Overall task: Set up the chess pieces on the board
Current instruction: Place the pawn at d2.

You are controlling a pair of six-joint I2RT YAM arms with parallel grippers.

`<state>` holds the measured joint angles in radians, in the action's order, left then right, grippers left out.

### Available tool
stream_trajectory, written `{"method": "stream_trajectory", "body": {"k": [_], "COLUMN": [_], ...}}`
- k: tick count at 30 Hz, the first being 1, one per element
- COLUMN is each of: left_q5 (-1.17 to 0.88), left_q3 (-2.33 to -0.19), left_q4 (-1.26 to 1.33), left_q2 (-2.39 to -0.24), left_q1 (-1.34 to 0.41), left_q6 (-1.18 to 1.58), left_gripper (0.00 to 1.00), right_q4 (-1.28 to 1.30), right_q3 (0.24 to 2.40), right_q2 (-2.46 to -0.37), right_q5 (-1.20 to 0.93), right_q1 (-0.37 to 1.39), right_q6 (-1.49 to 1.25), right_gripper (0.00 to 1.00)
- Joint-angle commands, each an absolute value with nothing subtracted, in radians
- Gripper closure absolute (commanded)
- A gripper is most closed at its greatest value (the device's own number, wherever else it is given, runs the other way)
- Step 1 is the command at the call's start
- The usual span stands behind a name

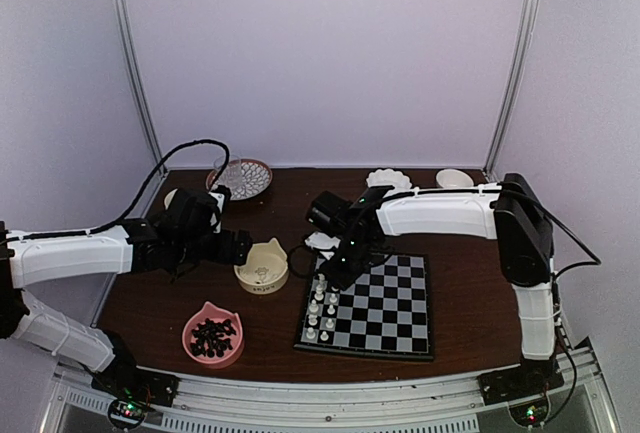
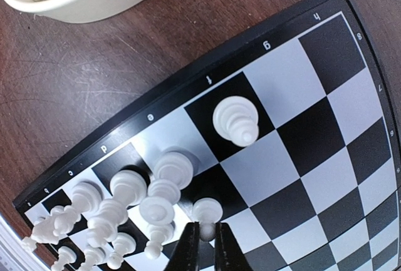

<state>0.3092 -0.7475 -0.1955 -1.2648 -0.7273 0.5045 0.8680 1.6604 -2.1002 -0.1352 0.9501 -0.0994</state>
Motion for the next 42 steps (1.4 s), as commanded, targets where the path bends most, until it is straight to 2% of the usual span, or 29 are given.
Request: {"method": "stream_trajectory", "body": {"k": [1,14,23,27,32,37,42], "left_q5": [0.299,0.295,0.285,0.270,0.265,0.210,0.195], "left_q3": [-0.764,-0.763,-0.762,-0.762,-0.796,-0.839,-0.909], "left_q4": [-0.180,-0.186,-0.187,-0.194,-0.252,-0.295,-0.390], "left_q2": [-1.267,-1.264,-1.260,-1.257,-1.290,-1.367,-1.448], "left_q1": [-0.721,-0.721,-0.721,-0.721,-0.721,-0.721,-0.721], "left_q6": [0.511,0.509,0.503,0.484,0.491,0.526,0.546], "left_gripper": [0.02,0.03,0.03,0.14,0.27,0.35,0.40], "right_q4": [0.862,0.849,0.838,0.803,0.736,0.659,0.501], "right_q3": [1.686,1.690,1.688,1.668,1.620,1.535,1.349], "right_q2": [-2.109,-2.114,-2.088,-2.034,-1.942,-1.828,-1.694], "right_q5": [-0.134,-0.140,-0.120,-0.092,-0.092,-0.067,0.038], "right_q1": [0.945,0.946,0.946,0.945,0.946,0.945,0.946], "right_q6": [-0.094,-0.097,-0.098,-0.094,-0.095,-0.101,-0.091], "right_gripper": [0.92,0.91,0.78,0.72,0.70,0.69,0.69]}}
